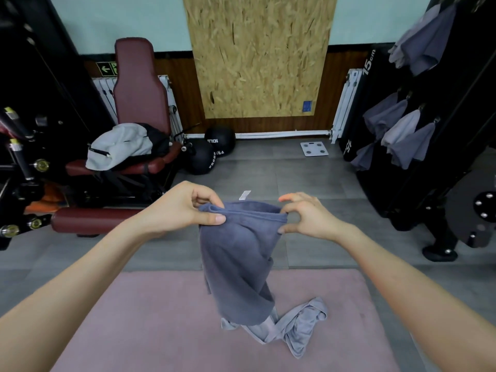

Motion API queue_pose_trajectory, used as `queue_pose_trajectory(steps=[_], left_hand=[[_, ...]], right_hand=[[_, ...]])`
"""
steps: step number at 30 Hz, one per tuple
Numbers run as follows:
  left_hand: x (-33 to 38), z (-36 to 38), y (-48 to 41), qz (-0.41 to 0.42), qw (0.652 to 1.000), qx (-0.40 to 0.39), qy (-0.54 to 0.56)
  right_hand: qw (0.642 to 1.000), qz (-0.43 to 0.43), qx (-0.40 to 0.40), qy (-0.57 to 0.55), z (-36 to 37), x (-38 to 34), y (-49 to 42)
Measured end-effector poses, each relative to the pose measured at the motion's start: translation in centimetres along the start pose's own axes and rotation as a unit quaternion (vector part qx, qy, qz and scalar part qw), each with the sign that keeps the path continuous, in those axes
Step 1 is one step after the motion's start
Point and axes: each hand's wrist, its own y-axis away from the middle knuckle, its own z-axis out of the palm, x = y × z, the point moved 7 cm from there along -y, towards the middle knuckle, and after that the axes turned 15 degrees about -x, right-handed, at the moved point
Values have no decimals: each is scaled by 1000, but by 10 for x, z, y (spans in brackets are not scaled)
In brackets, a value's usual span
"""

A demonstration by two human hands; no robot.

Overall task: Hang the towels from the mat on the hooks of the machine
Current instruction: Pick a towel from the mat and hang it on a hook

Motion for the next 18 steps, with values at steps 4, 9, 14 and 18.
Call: queue_pose_trajectory(steps=[4, 9, 14, 18], left_hand=[[-20, -30, 12, -49, 992, 65, -98], [-42, -41, 20, -82, 976, 111, -171], [-49, -39, 18, -91, 969, 122, -192], [-47, -33, 11, -77, 971, 111, -195]], right_hand=[[996, -65, 32, -46, -25, -13, 18], [992, -104, 58, -46, -49, -53, 42], [988, -116, 62, 82, -49, -63, 52], [941, -139, 133, 278, -43, -68, 61]])
